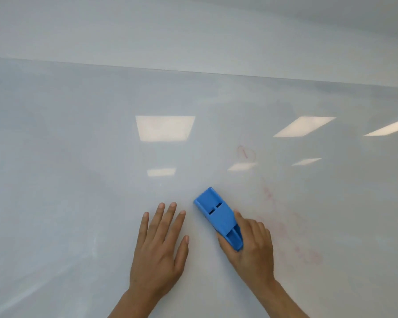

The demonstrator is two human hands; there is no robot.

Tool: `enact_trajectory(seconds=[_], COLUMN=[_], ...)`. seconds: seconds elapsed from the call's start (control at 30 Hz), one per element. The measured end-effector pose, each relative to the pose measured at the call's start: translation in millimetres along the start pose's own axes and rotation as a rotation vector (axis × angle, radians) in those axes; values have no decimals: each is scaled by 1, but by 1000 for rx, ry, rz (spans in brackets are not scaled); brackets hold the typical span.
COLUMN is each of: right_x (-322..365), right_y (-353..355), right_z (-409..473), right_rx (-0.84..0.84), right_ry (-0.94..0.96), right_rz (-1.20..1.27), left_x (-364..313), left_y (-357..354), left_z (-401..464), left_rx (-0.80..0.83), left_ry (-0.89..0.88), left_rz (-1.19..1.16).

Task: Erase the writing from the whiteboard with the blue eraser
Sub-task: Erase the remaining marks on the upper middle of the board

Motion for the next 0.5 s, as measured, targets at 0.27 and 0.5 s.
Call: enact_trajectory(seconds=[0.27, 0.5], right_x=[-80, -110], right_y=[45, 60], right_z=[-2, 10], right_rx=[-136, -380], right_ry=[-372, -787], right_rz=[-6, 97], left_x=[-20, -24], left_y=[-27, -30], left_z=[-4, -6], left_rx=[32, 6], left_ry=[17, 27], left_rz=[188, 237])
Point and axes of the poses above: each hand's wrist, its own z-axis towards the middle knuckle, its own y-axis out of the back of the hand, x = y × z, the point moved 2 cm from there along z, towards the middle knuckle, and after that the axes turned 10 degrees about z, right-handed, at the moved point
